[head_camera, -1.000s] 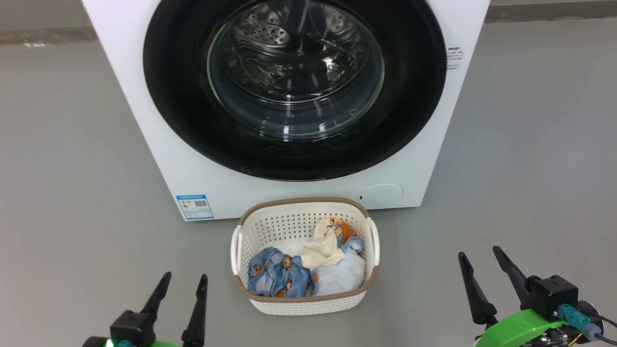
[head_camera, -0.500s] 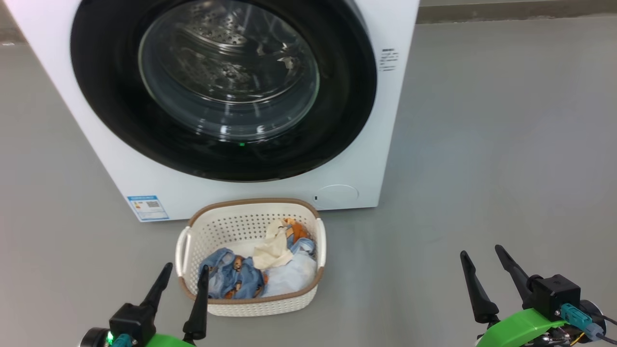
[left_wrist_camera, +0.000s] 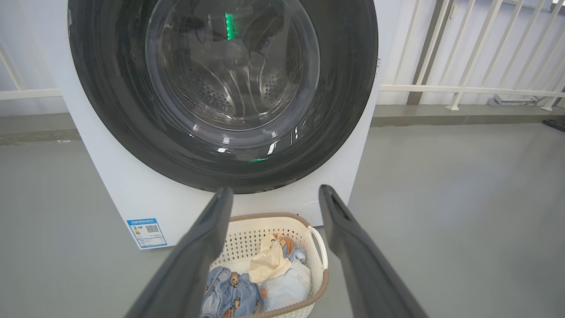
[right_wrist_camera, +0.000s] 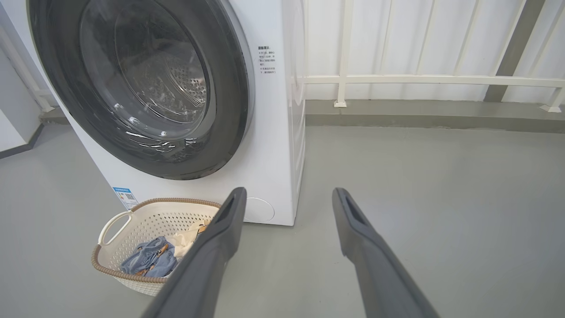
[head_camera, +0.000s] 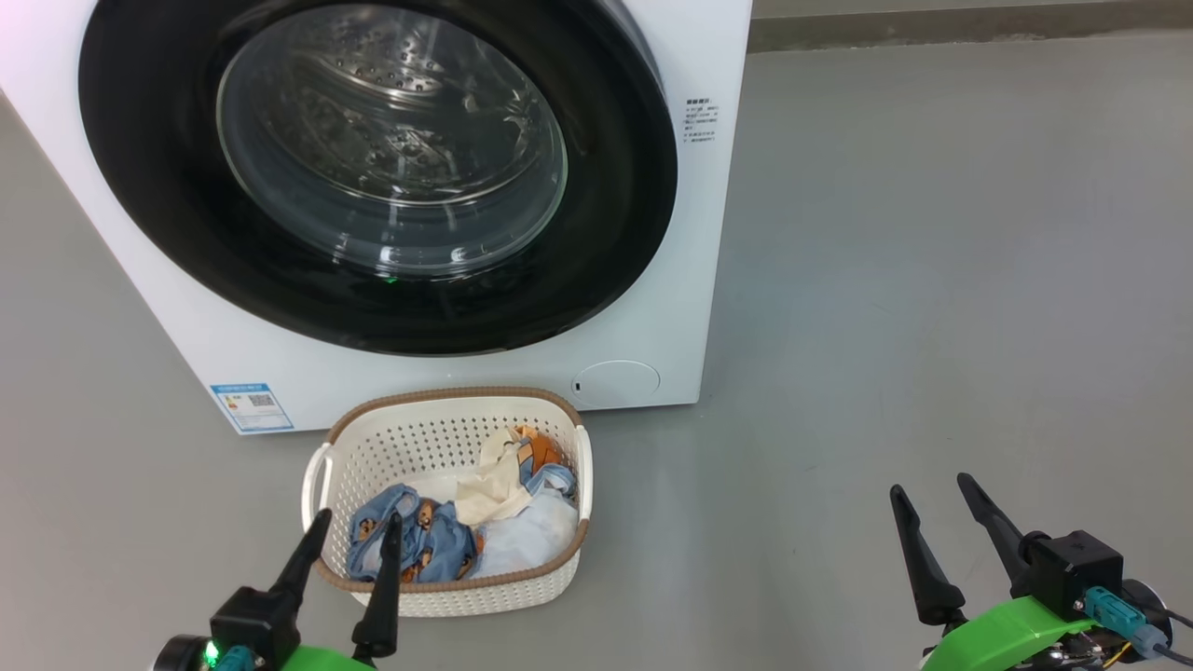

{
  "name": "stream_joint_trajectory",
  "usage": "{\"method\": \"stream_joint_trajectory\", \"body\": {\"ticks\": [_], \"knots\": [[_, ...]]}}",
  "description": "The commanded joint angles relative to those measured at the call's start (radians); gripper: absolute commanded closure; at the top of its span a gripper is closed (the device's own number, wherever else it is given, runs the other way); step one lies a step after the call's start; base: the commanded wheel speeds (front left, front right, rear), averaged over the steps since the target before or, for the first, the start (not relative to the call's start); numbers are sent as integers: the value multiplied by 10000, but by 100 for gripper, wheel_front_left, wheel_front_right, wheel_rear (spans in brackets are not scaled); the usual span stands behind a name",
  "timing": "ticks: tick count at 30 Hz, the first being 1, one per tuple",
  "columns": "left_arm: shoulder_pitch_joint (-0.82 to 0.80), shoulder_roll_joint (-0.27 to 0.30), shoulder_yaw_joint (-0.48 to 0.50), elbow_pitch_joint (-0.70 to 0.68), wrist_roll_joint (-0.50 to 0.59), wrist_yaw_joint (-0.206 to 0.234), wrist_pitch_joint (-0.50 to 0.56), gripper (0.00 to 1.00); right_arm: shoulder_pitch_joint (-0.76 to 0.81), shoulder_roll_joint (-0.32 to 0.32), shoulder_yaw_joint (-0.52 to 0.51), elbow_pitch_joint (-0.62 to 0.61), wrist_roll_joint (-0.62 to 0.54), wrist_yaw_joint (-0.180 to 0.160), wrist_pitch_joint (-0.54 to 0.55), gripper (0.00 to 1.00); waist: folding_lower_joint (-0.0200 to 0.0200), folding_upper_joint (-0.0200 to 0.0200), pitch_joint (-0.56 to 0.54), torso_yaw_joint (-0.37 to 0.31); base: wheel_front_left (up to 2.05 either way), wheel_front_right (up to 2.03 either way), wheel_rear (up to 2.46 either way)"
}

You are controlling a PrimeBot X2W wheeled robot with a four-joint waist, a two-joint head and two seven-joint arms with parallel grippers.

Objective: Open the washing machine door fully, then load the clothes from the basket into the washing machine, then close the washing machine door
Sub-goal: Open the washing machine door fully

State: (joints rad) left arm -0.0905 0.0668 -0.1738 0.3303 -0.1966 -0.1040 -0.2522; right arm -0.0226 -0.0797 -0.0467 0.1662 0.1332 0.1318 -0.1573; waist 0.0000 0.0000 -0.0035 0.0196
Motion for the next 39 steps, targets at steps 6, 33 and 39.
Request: {"method": "stream_joint_trajectory", "body": {"ticks": [6,33,39], "knots": [[-311,152,360,-113,4,103,-95,0,-215,-53,225,-290,51,-11,-89,0,0,0,-42,-10,0,0,0],[-360,81,372,63,-27,222,-95,0,-257,-123,328,-321,300,-11,39,100,0,0,-43,-10,0,0,0],[-407,78,385,51,-3,231,-95,0,-355,-182,372,-292,388,-11,46,100,0,0,22,-11,0,0,0]]}}
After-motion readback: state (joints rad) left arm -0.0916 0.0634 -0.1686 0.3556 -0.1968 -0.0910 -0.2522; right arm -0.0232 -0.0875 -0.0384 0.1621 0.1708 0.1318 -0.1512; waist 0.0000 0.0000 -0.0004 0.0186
